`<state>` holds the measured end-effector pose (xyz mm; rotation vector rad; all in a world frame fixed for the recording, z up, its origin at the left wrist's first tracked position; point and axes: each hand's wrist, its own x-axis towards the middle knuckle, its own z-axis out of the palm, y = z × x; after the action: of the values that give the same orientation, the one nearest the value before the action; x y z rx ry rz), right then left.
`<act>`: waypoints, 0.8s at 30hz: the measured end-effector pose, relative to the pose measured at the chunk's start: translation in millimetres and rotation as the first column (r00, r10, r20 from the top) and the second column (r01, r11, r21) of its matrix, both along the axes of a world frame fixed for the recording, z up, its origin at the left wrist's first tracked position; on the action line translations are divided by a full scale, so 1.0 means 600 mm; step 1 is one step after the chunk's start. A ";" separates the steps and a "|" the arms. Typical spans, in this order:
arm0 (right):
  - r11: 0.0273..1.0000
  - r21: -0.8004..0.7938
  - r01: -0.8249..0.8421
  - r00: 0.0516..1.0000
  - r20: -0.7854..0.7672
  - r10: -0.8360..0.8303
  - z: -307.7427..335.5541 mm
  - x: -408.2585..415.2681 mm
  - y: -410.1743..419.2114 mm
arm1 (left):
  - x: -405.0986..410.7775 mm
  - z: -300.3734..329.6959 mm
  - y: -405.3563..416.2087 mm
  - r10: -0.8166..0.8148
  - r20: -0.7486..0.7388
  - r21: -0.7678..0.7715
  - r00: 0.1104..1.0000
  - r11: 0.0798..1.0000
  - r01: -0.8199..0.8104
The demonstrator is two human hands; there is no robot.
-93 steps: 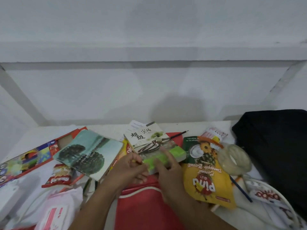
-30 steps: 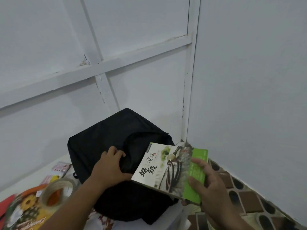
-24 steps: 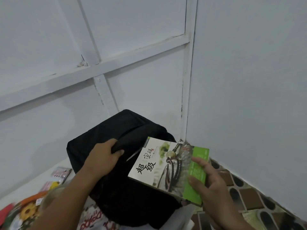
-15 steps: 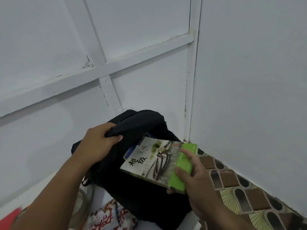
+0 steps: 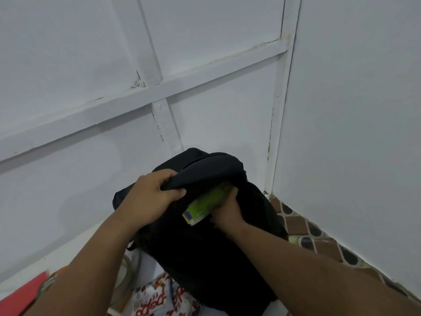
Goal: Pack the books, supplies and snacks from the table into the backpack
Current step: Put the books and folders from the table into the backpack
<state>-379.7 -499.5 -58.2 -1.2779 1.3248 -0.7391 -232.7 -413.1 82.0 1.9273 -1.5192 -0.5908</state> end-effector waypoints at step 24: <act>0.710 -0.618 -0.336 0.840 0.144 0.523 0.044 -0.075 0.192 | -0.102 -0.196 0.204 0.160 -0.174 -0.005 0.972 0.987 -0.164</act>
<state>-424.9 -384.6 -31.9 -1.7859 0.4930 -0.9838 -293.7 -290.8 -35.9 1.9099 -1.2424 -0.6505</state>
